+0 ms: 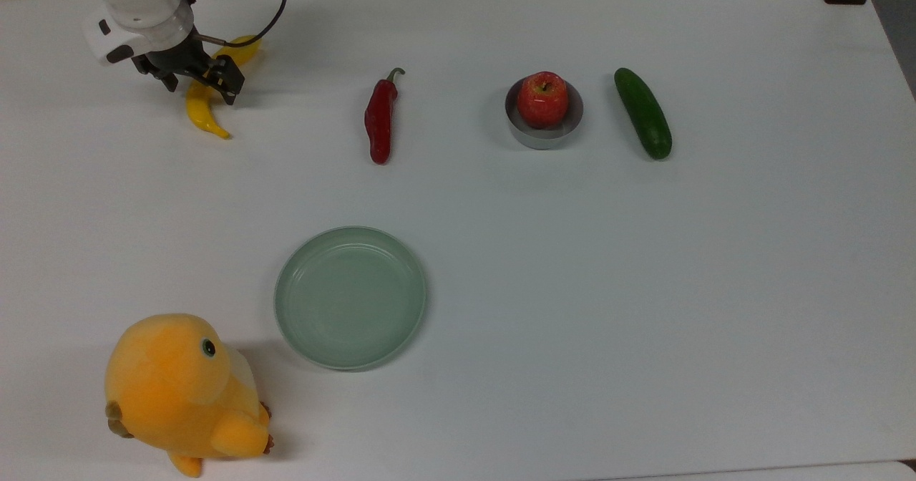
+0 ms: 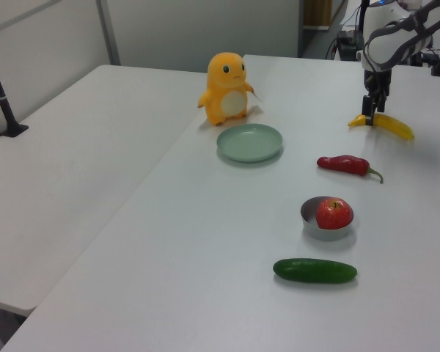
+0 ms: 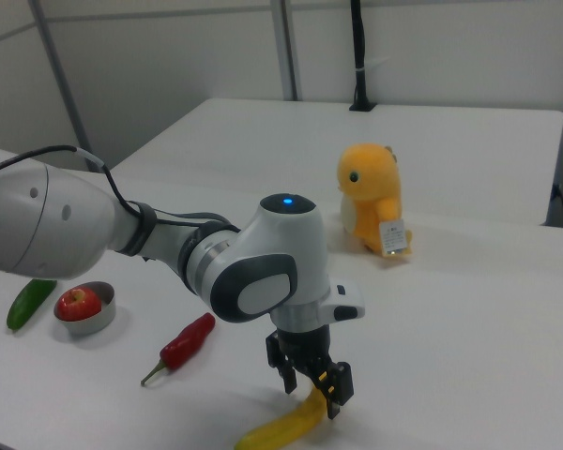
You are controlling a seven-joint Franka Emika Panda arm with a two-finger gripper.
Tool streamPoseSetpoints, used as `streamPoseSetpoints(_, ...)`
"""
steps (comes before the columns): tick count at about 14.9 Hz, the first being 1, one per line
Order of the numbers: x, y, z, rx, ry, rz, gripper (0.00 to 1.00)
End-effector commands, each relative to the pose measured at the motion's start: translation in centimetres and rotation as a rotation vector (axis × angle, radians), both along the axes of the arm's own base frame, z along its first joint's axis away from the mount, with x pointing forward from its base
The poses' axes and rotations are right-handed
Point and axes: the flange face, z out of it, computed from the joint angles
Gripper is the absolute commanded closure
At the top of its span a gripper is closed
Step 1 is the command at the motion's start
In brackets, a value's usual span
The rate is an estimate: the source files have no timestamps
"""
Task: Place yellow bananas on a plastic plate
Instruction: 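Close the gripper on the yellow banana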
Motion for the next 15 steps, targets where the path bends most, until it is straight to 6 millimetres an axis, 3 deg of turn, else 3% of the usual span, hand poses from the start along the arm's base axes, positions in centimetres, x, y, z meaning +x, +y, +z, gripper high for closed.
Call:
streamPoseSetpoints(1, -0.6, 0.0, -0.5, -0.024, -0.003, 0.043, 0.22)
streamPoseSetpoints(8, -0.6, 0.0, -0.5, -0.021, 0.002, 0.085, 0.63)
streamPoseSetpoints(10, -0.7, -0.1, -0.5, -0.020, 0.001, 0.086, 0.85)
streamPoseSetpoints(12, -0.7, -0.2, -0.3, -0.019, 0.001, 0.084, 0.94)
streamPoseSetpoints(15, -0.7, -0.2, 0.6, -0.020, -0.007, 0.082, 0.95)
